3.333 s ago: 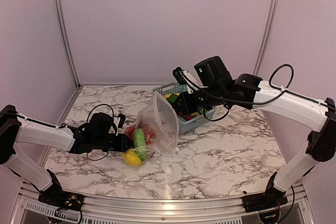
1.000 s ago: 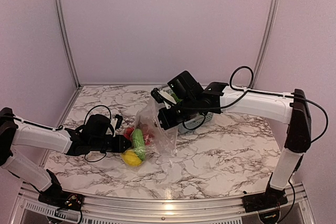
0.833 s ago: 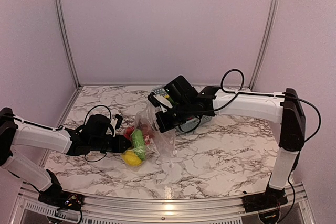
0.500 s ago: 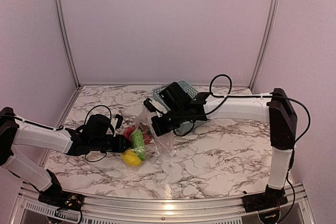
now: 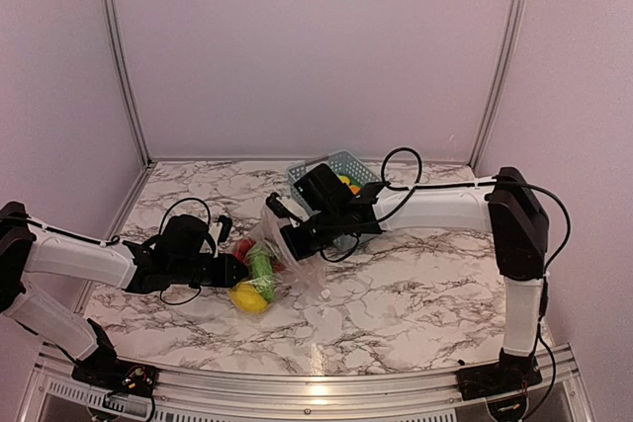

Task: Open the zip-top bag and remove the fake food
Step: Pick up the fake vegetable from the zipper food storage bag.

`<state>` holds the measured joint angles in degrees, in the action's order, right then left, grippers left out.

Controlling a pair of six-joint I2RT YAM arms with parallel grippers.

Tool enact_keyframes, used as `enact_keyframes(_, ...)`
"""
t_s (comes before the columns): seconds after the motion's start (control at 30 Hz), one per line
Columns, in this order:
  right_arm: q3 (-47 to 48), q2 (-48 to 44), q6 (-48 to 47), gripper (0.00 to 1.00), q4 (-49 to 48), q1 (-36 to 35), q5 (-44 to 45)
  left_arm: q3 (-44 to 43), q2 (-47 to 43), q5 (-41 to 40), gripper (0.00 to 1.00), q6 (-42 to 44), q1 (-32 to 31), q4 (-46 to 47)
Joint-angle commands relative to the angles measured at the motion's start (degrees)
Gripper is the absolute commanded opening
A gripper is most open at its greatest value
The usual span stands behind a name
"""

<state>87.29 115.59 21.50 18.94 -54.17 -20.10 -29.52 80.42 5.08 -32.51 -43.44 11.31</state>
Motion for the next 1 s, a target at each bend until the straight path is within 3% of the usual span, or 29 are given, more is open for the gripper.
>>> enact_keyframes(0.0, 1.3, 1.5, 0.8, 0.14, -1.4, -0.7, -1.3, -0.8, 0.4, 0.9, 0.21, 1.3, 0.1, -3.6)
enact_keyframes(0.97, 7.3, 7.8, 2.9, 0.42, -3.5, -2.5, -7.8, -1.8, 2.1, 2.0, 0.21, 2.2, 0.1, -1.5)
